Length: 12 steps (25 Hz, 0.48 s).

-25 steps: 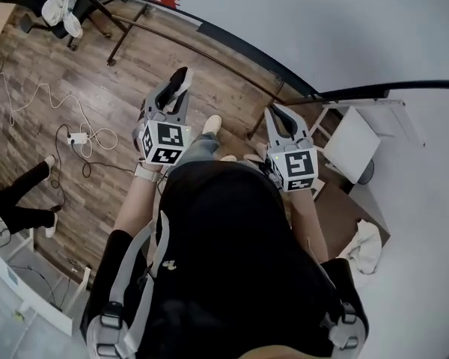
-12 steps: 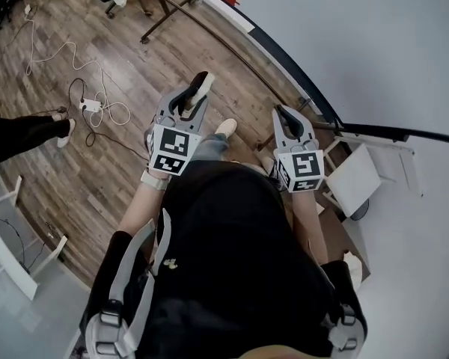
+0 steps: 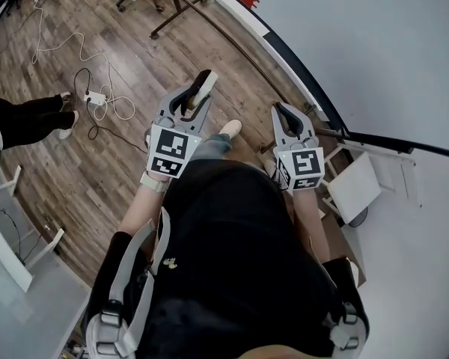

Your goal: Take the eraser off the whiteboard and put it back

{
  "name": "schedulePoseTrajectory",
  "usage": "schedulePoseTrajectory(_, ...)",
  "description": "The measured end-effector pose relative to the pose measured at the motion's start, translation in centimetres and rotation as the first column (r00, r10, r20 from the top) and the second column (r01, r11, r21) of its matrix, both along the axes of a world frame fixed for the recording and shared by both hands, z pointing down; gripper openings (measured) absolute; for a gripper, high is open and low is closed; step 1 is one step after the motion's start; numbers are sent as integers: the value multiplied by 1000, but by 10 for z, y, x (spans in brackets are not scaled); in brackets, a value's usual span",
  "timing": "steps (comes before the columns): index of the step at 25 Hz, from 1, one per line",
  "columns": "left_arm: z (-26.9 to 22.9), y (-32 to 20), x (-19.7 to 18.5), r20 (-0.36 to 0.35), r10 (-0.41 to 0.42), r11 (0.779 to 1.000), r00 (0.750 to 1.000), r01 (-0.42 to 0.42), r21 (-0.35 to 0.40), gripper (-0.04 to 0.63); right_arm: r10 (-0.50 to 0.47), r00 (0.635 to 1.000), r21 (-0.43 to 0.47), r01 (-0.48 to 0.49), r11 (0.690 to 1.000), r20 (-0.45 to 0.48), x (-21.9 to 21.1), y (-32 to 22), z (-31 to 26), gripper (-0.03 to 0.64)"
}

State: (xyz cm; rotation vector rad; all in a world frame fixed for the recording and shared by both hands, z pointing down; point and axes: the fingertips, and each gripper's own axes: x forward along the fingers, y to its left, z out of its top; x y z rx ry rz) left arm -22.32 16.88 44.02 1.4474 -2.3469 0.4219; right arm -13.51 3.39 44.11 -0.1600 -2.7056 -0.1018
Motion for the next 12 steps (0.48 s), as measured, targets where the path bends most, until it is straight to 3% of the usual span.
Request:
schedulePoseTrajectory(6,-1,-12,-6,11,38,999,999,-38,-4,155,33,999,9,-33,999,-3,6,-8,-1,35)
schedulePoseTrajectory(12,5,-45,1,23,126,992,992,-126,-25,155,123,992,15,-122,992,-10,27,-34,-1,35)
